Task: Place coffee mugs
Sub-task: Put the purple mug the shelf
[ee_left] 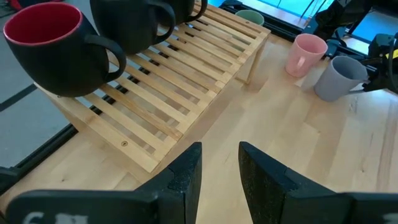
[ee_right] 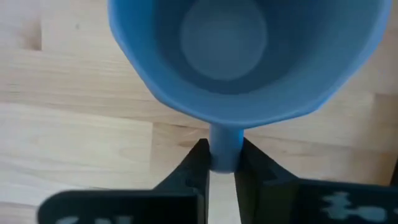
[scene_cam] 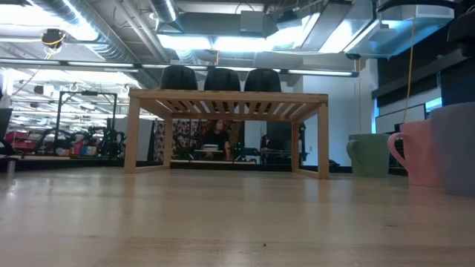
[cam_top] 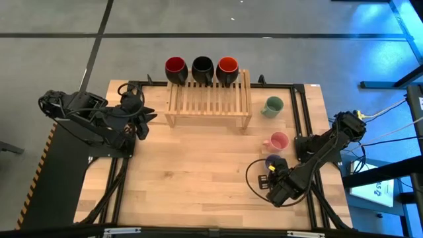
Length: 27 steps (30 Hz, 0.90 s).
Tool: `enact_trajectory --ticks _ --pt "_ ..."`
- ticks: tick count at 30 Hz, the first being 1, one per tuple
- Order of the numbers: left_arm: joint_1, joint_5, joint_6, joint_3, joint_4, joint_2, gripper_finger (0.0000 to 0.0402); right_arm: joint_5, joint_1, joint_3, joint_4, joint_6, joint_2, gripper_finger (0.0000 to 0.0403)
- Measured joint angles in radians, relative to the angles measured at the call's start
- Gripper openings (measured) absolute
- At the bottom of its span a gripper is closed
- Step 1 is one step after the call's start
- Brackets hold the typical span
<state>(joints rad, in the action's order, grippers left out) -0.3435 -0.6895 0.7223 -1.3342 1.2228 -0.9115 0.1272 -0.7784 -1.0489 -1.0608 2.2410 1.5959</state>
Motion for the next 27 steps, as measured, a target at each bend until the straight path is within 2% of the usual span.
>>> enact_trajectory --ticks 16,27 --pt "0.0 0.0 -0.001 0.0 0.0 0.0 0.01 0.025 0.0 -0.023 0.012 -0.129 0.0 0.0026" --pt "0.0 0.0 -0.001 0.0 0.0 0.0 0.01 0.182 0.009 -0.193 -0.149 -0.235 0.0 0.0026"
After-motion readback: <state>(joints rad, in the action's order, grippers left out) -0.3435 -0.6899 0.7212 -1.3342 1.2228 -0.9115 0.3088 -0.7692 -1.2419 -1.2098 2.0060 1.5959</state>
